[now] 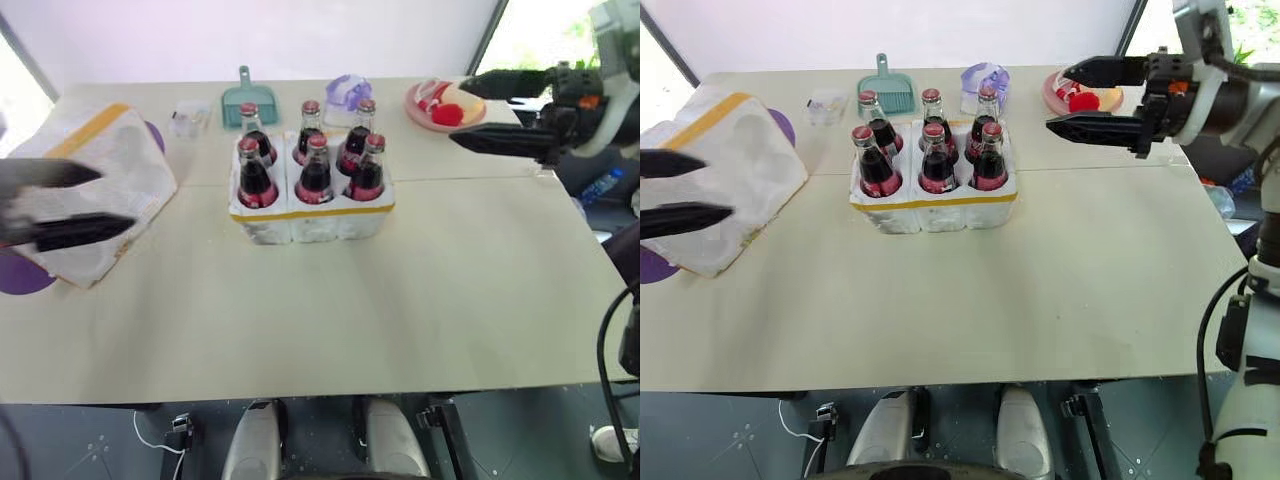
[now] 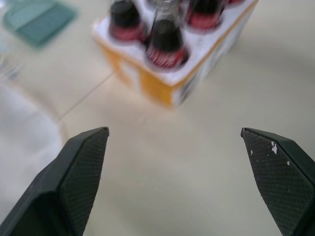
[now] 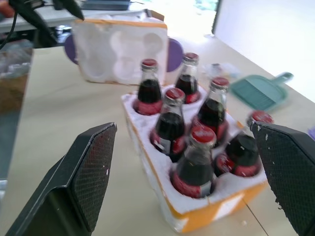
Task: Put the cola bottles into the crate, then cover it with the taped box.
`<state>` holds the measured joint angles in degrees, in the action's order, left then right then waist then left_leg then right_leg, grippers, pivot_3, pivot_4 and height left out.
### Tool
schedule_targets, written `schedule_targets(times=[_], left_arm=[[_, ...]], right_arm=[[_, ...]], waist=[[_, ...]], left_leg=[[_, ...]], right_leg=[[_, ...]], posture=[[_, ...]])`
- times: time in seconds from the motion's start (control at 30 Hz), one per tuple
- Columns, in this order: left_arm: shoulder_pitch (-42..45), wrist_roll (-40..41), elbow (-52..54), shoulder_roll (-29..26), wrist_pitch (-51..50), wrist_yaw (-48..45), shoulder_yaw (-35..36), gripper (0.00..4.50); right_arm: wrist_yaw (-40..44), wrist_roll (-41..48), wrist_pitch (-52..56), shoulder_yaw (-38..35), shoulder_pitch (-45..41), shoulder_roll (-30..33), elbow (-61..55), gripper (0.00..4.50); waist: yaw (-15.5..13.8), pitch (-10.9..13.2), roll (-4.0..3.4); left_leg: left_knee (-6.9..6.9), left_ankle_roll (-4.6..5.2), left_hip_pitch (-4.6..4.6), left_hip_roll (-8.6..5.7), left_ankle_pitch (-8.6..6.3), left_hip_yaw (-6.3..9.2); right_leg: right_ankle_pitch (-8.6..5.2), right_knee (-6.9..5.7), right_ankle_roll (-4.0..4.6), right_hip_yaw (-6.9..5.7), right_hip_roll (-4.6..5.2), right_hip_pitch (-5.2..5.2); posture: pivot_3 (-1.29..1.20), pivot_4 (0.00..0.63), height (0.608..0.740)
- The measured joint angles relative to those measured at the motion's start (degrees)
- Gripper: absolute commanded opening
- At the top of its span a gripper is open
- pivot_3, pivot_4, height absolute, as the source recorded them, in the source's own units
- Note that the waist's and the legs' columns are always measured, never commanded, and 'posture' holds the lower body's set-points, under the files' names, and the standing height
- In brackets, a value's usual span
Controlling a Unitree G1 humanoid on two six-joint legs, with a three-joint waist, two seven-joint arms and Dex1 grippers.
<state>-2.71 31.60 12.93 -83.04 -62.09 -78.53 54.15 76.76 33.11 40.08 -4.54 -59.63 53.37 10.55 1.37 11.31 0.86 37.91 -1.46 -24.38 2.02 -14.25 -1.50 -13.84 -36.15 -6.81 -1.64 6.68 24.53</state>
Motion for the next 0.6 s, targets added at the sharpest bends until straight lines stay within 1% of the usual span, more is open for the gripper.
schedule_targets(times=[0.03,0.1,0.17,0.2,0.23,0.3,0.37,0.4,0.47,0.5,0.57,0.6], left_arm=[[-6.7,-5.2,-1.6,0.0,0.5,-4.8,6.1,4.5],[-19.3,-11.1,-4.3,0.2,1.9,-10.8,16.0,4.5],[-28.2,-13.9,-7.2,0.6,4.5,-12.8,23.4,4.5],[-34.0,-16.0,-9.7,0.7,8.2,-13.4,27.2,4.5],[-36.5,-17.4,-12.5,0.7,11.0,-13.7,28.9,4.5],[-37.7,-19.8,-20.4,-0.5,15.9,-13.8,29.6,4.5],[-35.2,-20.6,-28.4,-3.4,19.7,-13.8,27.3,4.5],[-34.3,-20.6,-30.0,-4.3,20.8,-13.8,26.2,4.5],[-29.0,-19.6,-35.8,-7.1,24.4,-13.5,19.1,4.5],[-25.7,-18.4,-38.9,-8.5,26.3,-12.6,13.8,4.5],[-19.6,-15.8,-43.4,-9.7,29.3,-10.3,3.4,4.5],[-17.9,-15.1,-44.4,-9.8,30.0,-9.7,0.3,4.5]], right_arm=[[0.3,-0.7,-1.0,0.6,-0.2,-0.6,1.0,4.45],[0.9,-1.5,-2.2,1.7,0.0,-1.4,2.5,4.45],[1.3,-2.0,-3.1,2.1,-0.1,-2.5,3.5,4.45],[1.5,-2.2,-3.6,2.3,-0.2,-3.2,3.8,4.45],[1.6,-2.3,-3.9,2.4,-0.2,-3.6,4.1,4.45],[1.8,-2.3,-3.9,2.4,-0.7,-4.9,4.8,4.45],[2.3,-2.2,-3.8,2.4,-1.8,-5.5,5.0,4.45],[2.6,-2.0,-3.8,2.4,-2.2,-5.6,4.8,4.45],[3.9,-1.1,-3.2,2.3,-3.3,-5.4,4.2,4.45],[4.7,-0.4,-2.5,2.3,-3.9,-5.3,3.6,4.45],[5.4,0.5,-1.2,2.1,-5.3,-5.0,2.3,4.45],[5.4,0.9,-0.9,1.9,-5.7,-4.9,1.9,4.45]], waist=[[0.0,0.0,0.02],[0.0,0.0,0.03],[-0.2,0.0,0.03],[-0.3,0.0,0.02],[-0.5,0.0,-0.02],[-0.5,0.0,-0.02],[-0.7,0.0,-0.02],[-0.7,0.0,-0.02],[-0.7,0.0,-0.02],[-0.6,0.0,-0.02],[-0.3,0.0,-0.03],[-0.1,0.0,-0.02]], left_leg=[[-0.01,0.0,-0.04,0.01,0.0,0.0],[-0.02,0.0,-0.08,0.02,0.0,-0.02],[-0.01,-0.01,-0.1,0.02,0.0,-0.02],[-0.01,-0.01,-0.08,0.02,0.0,-0.02],[-0.01,-0.02,-0.08,0.02,0.0,-0.02],[-0.02,-0.02,-0.05,0.02,-0.01,-0.02],[-0.01,-0.02,-0.05,0.01,-0.01,-0.01],[-0.01,-0.03,-0.06,0.01,-0.01,-0.02],[-0.02,-0.03,-0.06,0.01,-0.01,-0.02],[-0.02,-0.03,-0.08,0.01,-0.01,-0.02],[-0.09,-0.02,-0.08,0.02,-0.01,-0.03],[-0.12,-0.02,-0.08,0.02,-0.01,-0.05]], right_leg=[[-0.01,0.0,0.03,-0.02,0.0,0.04],[-0.02,-0.01,0.04,-0.02,0.0,0.1],[-0.02,-0.02,0.04,-0.03,0.04,0.1],[-0.02,0.0,0.05,-0.04,0.04,0.09],[-0.03,-0.02,0.05,-0.04,0.05,0.09],[-0.05,-0.04,0.1,-0.06,0.05,0.09],[-0.09,-0.04,0.19,-0.06,0.06,0.07],[-0.1,-0.02,0.2,-0.06,0.06,0.07],[-0.08,-0.01,0.17,-0.07,0.06,0.05],[-0.02,-0.02,0.07,-0.06,0.06,0.07],[-0.02,-0.05,0.05,-0.06,0.05,0.12],[-0.02,-0.05,0.05,-0.06,0.05,0.15]], posture=[[0.0,0.15,0.736],[0.0,0.15,0.736],[0.0,0.15,0.736],[0.0,0.15,0.736],[0.0,0.15,0.736],[0.0,0.15,0.736],[0.0,0.15,0.736],[0.0,0.15,0.736],[0.0,0.15,0.736],[0.0,0.15,0.736],[0.0,0.15,0.736],[0.0,0.15,0.736]])
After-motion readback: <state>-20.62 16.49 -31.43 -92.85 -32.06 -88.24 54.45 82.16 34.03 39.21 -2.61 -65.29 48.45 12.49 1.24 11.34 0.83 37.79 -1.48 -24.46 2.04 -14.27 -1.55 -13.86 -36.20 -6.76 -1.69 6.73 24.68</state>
